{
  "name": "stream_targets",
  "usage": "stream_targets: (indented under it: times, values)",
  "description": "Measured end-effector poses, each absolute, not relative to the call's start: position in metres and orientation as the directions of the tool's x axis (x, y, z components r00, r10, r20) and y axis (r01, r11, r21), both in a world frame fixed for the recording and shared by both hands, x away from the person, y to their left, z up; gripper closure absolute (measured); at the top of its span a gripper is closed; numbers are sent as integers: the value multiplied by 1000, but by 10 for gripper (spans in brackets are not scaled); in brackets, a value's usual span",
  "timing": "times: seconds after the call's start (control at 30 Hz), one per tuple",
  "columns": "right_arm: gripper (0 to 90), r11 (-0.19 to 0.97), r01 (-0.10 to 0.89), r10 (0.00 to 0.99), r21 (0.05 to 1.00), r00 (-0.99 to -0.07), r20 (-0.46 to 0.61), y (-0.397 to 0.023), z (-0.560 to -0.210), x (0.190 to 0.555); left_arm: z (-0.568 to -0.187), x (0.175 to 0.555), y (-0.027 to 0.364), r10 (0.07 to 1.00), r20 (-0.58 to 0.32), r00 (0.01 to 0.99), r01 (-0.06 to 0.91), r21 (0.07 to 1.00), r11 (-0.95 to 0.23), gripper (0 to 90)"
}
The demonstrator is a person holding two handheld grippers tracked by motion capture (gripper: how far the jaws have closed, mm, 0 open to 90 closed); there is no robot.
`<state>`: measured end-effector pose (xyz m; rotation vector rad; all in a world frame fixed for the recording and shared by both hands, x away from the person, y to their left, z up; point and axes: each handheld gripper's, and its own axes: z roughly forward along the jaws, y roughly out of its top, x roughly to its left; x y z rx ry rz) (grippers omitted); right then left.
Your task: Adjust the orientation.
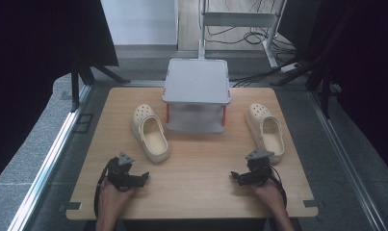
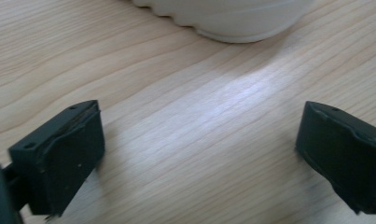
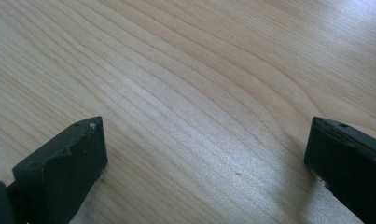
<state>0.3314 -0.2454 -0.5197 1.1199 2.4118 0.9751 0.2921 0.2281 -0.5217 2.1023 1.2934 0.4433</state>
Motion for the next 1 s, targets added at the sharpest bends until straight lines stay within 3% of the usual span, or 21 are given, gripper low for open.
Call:
stream_targets:
  times: [1.0]
  values:
    - [0, 462, 554, 752, 692, -658, 25, -245, -510, 332, -522, 295, 228, 885, -35, 465, 678, 656, -331, 0]
